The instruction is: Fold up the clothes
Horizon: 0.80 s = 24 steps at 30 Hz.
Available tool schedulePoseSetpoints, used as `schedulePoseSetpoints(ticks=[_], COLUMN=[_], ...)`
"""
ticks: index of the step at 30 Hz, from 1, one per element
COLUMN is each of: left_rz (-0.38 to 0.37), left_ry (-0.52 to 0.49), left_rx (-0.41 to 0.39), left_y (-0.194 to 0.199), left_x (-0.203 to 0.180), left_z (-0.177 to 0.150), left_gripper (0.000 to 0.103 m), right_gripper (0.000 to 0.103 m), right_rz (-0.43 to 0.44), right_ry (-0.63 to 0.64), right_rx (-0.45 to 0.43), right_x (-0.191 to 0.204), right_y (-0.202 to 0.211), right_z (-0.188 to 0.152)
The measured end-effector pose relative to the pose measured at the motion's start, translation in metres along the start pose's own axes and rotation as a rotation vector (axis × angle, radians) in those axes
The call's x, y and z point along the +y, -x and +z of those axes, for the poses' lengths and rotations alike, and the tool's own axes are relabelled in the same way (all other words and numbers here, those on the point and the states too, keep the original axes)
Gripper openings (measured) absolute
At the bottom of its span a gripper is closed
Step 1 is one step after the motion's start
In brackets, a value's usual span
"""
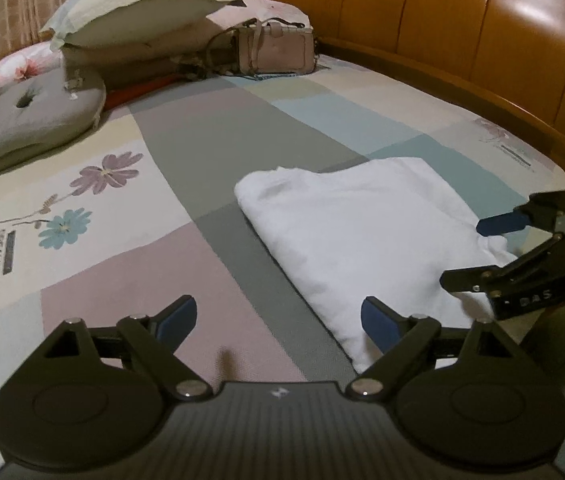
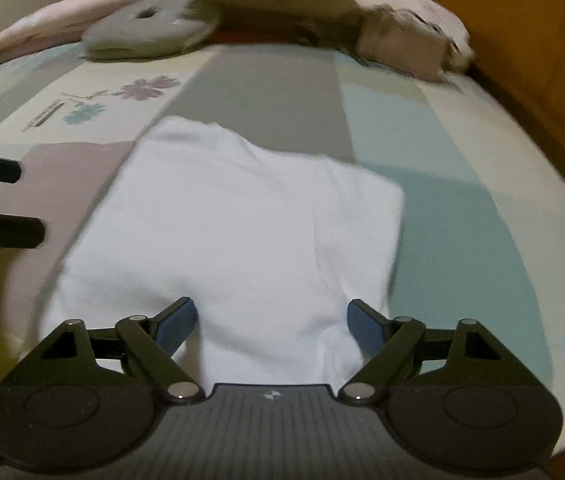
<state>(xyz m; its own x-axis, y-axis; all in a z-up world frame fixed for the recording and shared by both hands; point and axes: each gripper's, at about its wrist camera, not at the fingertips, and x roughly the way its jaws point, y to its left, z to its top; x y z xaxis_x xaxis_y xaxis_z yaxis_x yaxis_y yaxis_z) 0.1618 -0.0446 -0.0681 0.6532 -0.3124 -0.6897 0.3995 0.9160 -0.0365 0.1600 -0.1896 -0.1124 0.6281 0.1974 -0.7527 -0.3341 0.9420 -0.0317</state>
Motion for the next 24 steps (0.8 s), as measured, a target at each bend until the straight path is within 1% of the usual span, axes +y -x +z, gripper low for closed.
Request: schedulePoseSetpoints(ticks=[1,5,8,11,13,16,18,20,22,24], left_rz=[-0.012,-0.067,-0.160,-0.201,-0.200,-0.183,-0.199,-0.224,-0.198,-0.163], left_ry=[-0.001,-0.007,-0.016,0.004,0.010,-0.037,-0.054,-0.055,-0.052,-0.065], left_rx=[-0.003,-0.014,-0.037,0.008,0.030,0.008,-0.006,0.002,0.044,0.049], left_y=[-0.003,-0.015,-0.033,-0.063,-0.081,-0.076,-0.070,-0.071,-0.081,-0.078], left_x=[-0.001,-0.008,-0.019,-0.021,-0.021,-0.029,-0.032,-0.035,-0.036,-0.041], left_z=[0.003,0.013,0.026,0.031,0.032,0.040,0.042,0.040,0.038,0.039], left_gripper=[0.089,0.089,0.089,0.089,0.089,0.090,0.090,0.090,0.090,0.090], right_gripper=[0.093,0.094,0.096,0.096,0.096,0.098,0.100,0.101,0.101,0.101], right_rz=[0.011,0.000,0.014,0.029,0.037,0.049,0.061,0.070,0.077,0.082], right_ry=[-0.010,0.014,0.003,-0.011,-0.020,-0.034,-0.045,-0.053,-0.060,-0.060], right_rx=[-0.012,-0.016,-0.024,-0.032,-0.036,-0.041,-0.047,-0.055,-0.063,-0.069], right_x=[-0.003,0.000,-0.003,-0.007,-0.009,-0.011,-0.012,-0.013,-0.013,-0.014], right_y=[0.001,0.002,0.002,0.001,0.001,0.000,0.000,0.000,0.000,-0.001], right_z=[-0.004,-0.010,-0.010,-0.010,-0.010,-0.011,-0.012,-0.013,-0.014,-0.009])
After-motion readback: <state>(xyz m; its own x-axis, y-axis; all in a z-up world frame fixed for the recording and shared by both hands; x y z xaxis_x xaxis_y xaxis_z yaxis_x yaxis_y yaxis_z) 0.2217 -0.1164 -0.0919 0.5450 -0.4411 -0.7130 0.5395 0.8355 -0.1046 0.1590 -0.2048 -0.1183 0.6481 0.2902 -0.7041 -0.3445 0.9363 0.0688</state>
